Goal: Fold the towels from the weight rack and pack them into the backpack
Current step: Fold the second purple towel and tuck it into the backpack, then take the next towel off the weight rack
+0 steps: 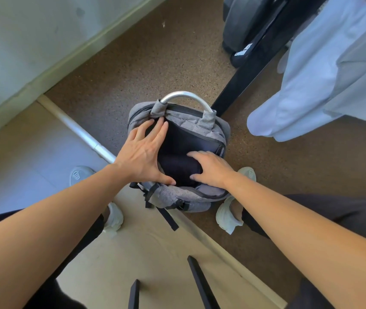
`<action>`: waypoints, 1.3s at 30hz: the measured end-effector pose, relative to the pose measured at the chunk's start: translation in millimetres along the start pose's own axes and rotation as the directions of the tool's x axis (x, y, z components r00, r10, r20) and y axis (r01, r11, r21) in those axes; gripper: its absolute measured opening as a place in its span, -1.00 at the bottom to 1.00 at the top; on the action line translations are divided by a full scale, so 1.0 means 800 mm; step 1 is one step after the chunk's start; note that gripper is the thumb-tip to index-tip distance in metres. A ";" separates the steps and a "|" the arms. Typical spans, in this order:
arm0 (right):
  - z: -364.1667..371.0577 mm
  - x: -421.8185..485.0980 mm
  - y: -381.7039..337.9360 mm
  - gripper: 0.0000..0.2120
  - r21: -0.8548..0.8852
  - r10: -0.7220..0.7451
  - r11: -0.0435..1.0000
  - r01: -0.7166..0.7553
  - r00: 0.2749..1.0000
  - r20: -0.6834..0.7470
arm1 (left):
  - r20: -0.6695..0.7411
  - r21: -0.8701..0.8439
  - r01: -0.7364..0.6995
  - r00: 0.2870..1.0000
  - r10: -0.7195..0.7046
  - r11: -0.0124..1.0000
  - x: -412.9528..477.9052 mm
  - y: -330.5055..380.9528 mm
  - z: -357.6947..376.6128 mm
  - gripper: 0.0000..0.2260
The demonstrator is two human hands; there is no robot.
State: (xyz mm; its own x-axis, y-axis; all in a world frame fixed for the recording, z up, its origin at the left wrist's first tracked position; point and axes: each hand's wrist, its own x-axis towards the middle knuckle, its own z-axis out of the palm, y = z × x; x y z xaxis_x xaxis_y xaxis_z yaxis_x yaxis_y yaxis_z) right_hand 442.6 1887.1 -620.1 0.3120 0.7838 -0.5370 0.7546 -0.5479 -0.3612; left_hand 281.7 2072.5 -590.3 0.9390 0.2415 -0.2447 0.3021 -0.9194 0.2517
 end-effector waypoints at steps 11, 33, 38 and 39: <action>-0.128 -0.105 -0.015 -0.74 0.356 0.035 0.933 0.052 0.971 -0.235 | -0.167 -0.168 0.019 0.985 -0.047 0.986 0.008 0.039 -0.037 -0.63; -0.254 -0.206 0.133 -0.58 0.684 0.773 -0.508 0.524 0.627 0.094 | -0.394 -0.353 -0.280 0.910 0.129 0.893 0.178 0.331 -0.208 -0.50; -0.263 -0.215 0.133 -0.74 0.728 0.748 -0.443 0.523 0.663 -0.021 | -0.361 -0.132 -0.287 0.905 0.223 0.949 0.216 0.336 -0.241 -0.19; -0.267 -0.221 0.131 -0.76 0.724 0.770 -0.402 0.560 0.635 -0.064 | -0.318 -0.137 -0.256 0.926 0.202 0.957 0.221 0.336 -0.244 -0.16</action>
State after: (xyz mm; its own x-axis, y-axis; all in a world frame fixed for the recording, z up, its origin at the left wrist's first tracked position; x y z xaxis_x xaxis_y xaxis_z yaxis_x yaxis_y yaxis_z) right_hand 589.7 1753.9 -400.1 0.8160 0.0949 -0.5703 -0.5466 0.4477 -0.7076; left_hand 560.7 1928.6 -383.5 0.9830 0.1370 0.1223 0.0715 -0.8990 0.4321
